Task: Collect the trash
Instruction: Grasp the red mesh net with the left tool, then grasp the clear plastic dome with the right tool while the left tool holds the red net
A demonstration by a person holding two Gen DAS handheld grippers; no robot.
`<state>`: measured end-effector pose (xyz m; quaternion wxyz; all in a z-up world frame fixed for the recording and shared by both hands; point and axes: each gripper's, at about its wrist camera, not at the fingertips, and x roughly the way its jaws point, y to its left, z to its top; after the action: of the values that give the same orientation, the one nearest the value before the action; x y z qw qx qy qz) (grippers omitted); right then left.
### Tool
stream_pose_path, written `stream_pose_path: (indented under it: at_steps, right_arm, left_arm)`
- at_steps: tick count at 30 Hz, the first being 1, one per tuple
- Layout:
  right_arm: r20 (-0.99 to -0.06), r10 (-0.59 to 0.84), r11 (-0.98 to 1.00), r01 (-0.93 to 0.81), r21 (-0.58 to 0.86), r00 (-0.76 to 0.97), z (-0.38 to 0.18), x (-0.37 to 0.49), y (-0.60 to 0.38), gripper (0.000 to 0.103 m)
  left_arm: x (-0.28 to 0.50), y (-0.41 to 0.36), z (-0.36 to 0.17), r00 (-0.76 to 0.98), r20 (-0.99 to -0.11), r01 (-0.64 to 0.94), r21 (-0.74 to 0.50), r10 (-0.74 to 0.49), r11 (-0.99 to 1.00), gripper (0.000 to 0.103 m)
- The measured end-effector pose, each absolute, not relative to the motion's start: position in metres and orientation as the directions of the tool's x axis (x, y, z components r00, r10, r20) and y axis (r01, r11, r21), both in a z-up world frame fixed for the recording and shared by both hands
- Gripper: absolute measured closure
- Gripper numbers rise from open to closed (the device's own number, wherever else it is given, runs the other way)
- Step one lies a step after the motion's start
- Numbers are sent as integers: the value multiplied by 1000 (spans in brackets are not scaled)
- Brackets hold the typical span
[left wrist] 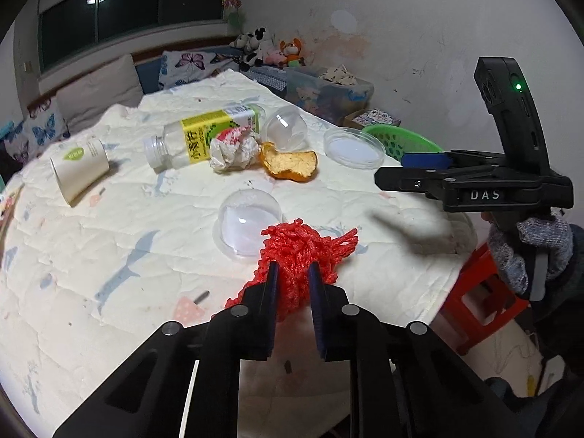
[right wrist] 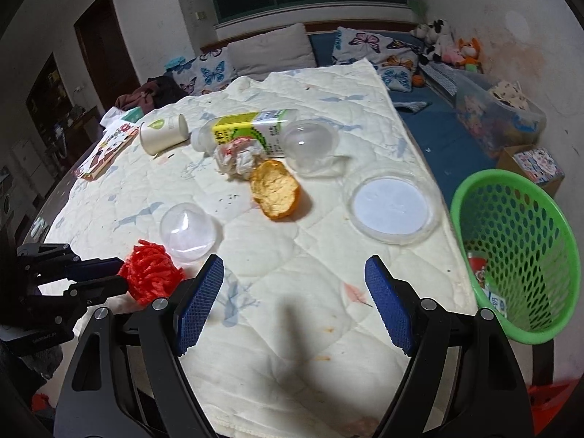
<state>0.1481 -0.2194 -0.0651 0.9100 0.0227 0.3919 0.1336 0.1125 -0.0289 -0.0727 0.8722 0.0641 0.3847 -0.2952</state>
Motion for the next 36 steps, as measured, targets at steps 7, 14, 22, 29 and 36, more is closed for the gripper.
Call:
stream_pose_path:
  at_steps: [7, 14, 22, 29, 36]
  right_arm:
    - [-707, 272, 959, -243, 145, 653, -63, 144, -213, 23]
    - [-710, 310, 943, -298, 146, 632, -65, 147, -191, 24]
    - [-729, 372, 900, -416, 131, 575, -77, 161, -134, 29]
    - [-744, 375, 886, -450, 112, 553, -87, 183, -99, 33]
    - [-762, 329, 904, -419, 83, 557, -97, 202, -88, 35]
  left_arm:
    - [106, -22, -69, 541, -700, 547, -128, -466, 827, 92]
    - [92, 11, -51, 598, -669, 493, -127, -441, 860, 94]
    - [90, 64, -39, 657, -644, 382, -162, -391, 910, 94]
    - [91, 90, -40, 673, -640, 330, -188, -370, 925, 94]
    - [91, 94, -42, 674, -634, 331, -199, -379, 922, 94]
